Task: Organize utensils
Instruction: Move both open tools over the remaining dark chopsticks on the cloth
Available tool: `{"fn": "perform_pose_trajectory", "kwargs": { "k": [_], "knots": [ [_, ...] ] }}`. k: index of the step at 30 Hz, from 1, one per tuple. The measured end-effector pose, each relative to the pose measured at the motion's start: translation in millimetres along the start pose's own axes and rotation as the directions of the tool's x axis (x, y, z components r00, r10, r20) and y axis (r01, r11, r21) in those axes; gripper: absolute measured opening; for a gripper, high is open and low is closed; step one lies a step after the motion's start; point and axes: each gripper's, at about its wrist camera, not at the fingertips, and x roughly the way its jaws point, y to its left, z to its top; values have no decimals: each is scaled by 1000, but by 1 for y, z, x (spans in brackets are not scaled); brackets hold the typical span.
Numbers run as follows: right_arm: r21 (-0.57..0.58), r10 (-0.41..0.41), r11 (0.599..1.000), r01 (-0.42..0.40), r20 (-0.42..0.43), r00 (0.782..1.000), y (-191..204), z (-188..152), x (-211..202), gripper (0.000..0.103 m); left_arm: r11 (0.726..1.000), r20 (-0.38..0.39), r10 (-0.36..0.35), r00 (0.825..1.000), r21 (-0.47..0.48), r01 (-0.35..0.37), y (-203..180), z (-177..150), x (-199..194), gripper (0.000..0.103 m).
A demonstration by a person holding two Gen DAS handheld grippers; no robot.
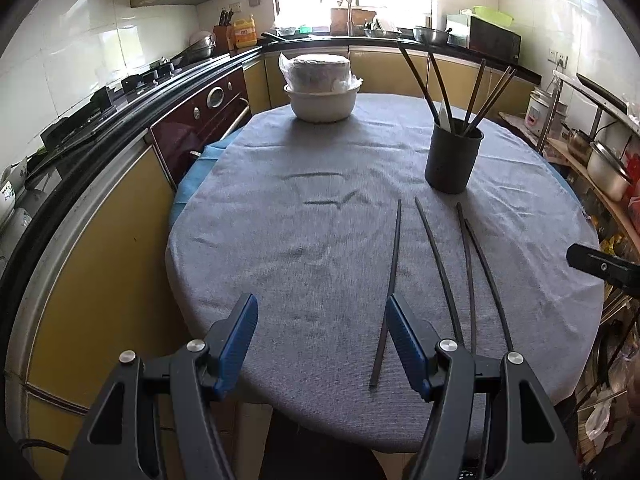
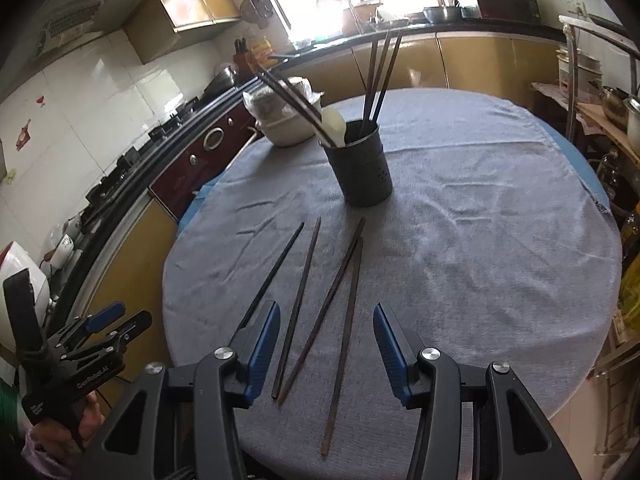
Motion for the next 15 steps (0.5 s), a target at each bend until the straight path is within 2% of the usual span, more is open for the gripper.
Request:
{"fn": "perform_pose_trajectory", "kwargs": {
  "k": [15],
  "knots": [
    [13, 0, 1000, 2, -116, 993, -8, 3, 54, 49, 1000, -91, 0, 996, 16, 2, -4, 4, 46, 67]
  ]
}}
